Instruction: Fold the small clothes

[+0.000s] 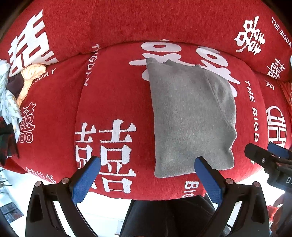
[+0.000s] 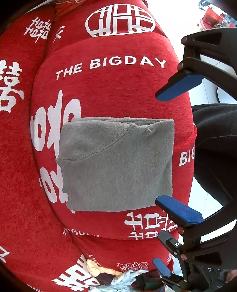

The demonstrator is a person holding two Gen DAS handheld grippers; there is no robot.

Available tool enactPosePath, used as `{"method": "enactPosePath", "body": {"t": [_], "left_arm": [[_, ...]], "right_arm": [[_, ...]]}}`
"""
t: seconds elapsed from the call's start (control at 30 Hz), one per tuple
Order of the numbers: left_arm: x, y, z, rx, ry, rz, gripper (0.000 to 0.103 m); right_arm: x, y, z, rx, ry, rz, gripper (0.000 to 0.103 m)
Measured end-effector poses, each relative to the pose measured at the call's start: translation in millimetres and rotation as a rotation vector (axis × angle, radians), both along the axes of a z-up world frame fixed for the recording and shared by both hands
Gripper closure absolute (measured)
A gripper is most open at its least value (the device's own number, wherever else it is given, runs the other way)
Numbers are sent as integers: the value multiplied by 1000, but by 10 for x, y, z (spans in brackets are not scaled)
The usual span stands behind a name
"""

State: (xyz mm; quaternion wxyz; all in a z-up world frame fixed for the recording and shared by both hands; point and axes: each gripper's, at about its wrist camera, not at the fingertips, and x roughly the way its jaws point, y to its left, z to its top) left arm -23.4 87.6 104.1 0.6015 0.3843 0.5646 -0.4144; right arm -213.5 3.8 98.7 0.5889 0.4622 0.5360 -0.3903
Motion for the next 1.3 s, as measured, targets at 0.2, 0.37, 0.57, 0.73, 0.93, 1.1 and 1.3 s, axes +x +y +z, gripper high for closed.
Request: {"method": "enactPosePath", "body": {"t": [0.2, 0.37, 0.57, 0.73, 0.93, 1.1, 1.3], "left_arm": [[17, -19, 20, -1, -3, 4, 0], [20, -16, 8, 5, -1, 12, 0], [13, -20, 0, 4, -3, 9, 0], [-2, -22, -1, 4, -2, 12, 0], [-5, -29, -4, 7, 2, 11, 0], [-5, -25, 5, -3, -1, 13, 0], [-14, -30, 31, -14, -15, 7, 0]], "right_arm": [[24, -6, 4, 1, -3, 4, 0], [34, 5, 5, 1, -1, 7, 0], [35, 4, -6, 8, -4, 10, 0], [28, 7, -4, 7, -3, 14, 0], [29, 5, -3, 7, -4, 14, 0], [26, 3, -6, 9, -3, 15, 0], [24, 23, -12, 8, -1, 13, 0]]}}
